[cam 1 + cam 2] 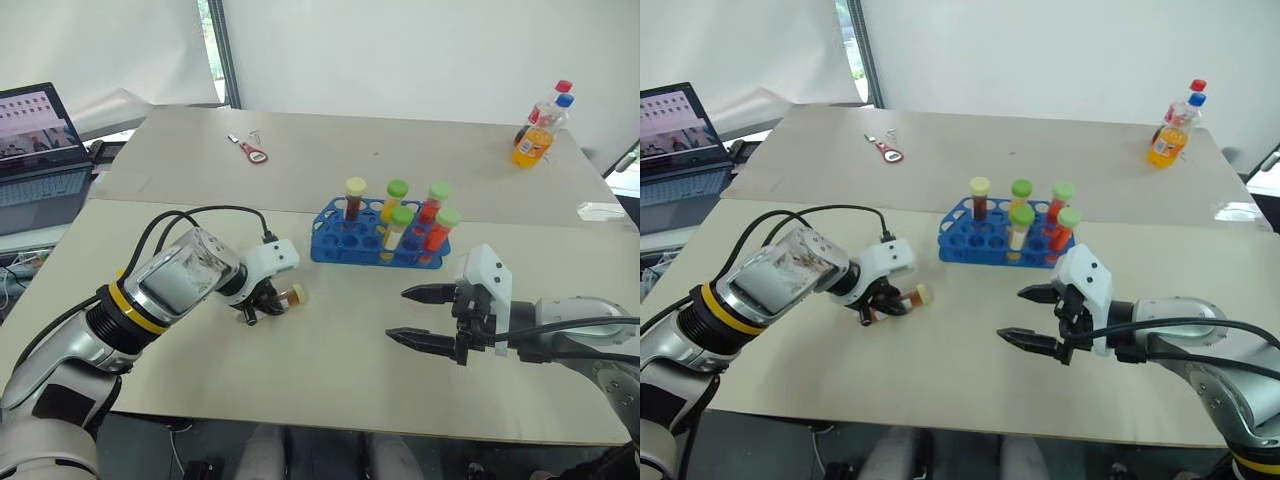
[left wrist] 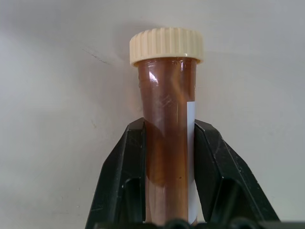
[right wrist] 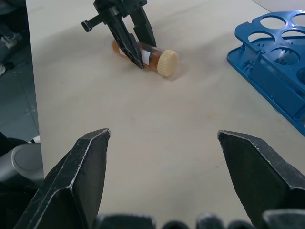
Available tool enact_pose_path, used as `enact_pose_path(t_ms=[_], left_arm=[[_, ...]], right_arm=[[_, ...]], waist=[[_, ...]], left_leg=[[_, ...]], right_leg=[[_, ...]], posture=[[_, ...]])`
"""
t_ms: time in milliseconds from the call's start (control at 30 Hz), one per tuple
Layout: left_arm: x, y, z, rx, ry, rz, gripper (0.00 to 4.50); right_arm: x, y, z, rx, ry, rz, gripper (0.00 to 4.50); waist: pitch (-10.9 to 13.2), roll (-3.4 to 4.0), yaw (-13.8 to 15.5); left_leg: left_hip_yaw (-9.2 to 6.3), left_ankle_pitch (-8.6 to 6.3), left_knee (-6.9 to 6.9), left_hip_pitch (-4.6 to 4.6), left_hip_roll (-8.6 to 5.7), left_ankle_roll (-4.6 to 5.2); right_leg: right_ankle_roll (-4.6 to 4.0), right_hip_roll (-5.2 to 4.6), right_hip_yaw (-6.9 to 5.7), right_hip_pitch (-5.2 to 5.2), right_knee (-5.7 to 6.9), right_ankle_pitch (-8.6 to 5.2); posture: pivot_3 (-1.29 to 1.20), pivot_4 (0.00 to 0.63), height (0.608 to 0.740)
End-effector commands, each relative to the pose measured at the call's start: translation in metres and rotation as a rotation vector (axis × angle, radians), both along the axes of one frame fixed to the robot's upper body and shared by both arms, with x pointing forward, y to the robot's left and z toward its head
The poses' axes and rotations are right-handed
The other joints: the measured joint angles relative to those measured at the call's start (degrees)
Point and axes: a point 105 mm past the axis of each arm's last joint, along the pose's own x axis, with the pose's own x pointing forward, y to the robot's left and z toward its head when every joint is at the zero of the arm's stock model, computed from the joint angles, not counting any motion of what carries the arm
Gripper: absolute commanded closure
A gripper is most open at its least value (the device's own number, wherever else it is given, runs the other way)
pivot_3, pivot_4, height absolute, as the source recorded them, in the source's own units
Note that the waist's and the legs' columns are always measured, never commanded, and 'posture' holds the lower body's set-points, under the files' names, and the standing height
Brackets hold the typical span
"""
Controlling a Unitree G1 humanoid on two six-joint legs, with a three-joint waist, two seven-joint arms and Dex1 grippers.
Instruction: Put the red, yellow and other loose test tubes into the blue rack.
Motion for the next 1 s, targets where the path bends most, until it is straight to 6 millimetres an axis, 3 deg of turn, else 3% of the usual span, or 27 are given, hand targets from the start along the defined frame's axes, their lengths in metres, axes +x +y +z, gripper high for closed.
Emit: enact_pose_path(t_ms=[33,133,300,433,500,633,767,1000], left_arm=[[0.000,-0.008,0.003,-0.076,-0.054,-0.137,3.64],[0.002,-0.016,0.030,-0.247,-0.114,-0.233,3.64],[0.028,-0.042,0.097,-0.658,-0.269,-0.172,3.64],[0.044,-0.058,0.122,-0.855,-0.362,-0.128,3.64],[0.057,-0.066,0.121,-0.941,-0.424,-0.092,3.64],[0.066,-0.082,0.103,-1.004,-0.445,-0.090,3.64],[0.075,-0.095,0.087,-1.028,-0.482,-0.071,3.64],[0.091,-0.109,0.077,-1.060,-0.557,-0.007,3.64]], right_arm=[[-0.002,-0.005,0.013,-0.008,-0.045,-0.013,0.47],[-0.001,-0.011,0.018,-0.029,-0.105,-0.035,0.47],[-0.003,-0.016,0.025,-0.025,-0.252,-0.042,0.47],[0.000,-0.019,0.026,-0.013,-0.249,-0.063,0.47],[0.008,-0.018,0.029,-0.008,-0.263,-0.122,0.47],[0.016,-0.018,0.031,-0.008,-0.278,-0.191,0.47],[0.015,-0.019,0.028,-0.041,-0.277,-0.226,0.47],[0.006,-0.016,0.027,-0.043,-0.257,-0.249,0.47]], waist=[[-0.01,0.03,0.01],[-0.01,0.02,0.28],[0.02,-0.03,0.67],[0.00,-0.01,-0.25],[0.00,-0.01,-0.39],[0.01,-0.01,-0.47],[0.01,-0.02,-0.28],[0.02,-0.03,-0.24]], left_leg=[[-0.06,0.00,0.00,0.05,-0.04,0.00],[-0.15,0.00,0.00,0.06,-0.08,0.00],[-0.41,0.00,0.15,-0.19,-0.19,0.01],[-0.50,-0.01,0.22,-0.21,-0.22,0.04],[-0.56,-0.02,0.22,-0.19,-0.23,0.04],[-0.57,-0.02,0.21,-0.19,-0.24,0.04],[-0.56,-0.02,0.21,-0.25,-0.27,0.05],[-0.59,-0.02,0.22,-0.32,-0.30,0.05]], right_leg=[[0.04,0.00,0.00,0.11,-0.04,-0.02],[0.07,-0.02,0.01,0.16,-0.06,-0.04],[0.13,-0.02,-0.01,0.16,-0.12,-0.07],[0.15,-0.02,0.00,0.18,-0.10,-0.08],[0.15,-0.02,0.01,0.18,-0.07,-0.08],[0.14,-0.01,0.01,0.16,-0.04,-0.08],[0.15,-0.03,0.01,0.16,-0.09,-0.08],[0.15,-0.05,0.00,0.14,-0.13,-0.08]], posture=[[0.00,0.150,0.676],[0.00,0.150,0.676],[0.00,0.150,0.676],[0.00,0.150,0.676],[0.00,0.150,0.676],[0.00,0.150,0.676],[0.00,0.150,0.676],[0.00,0.150,0.676]])
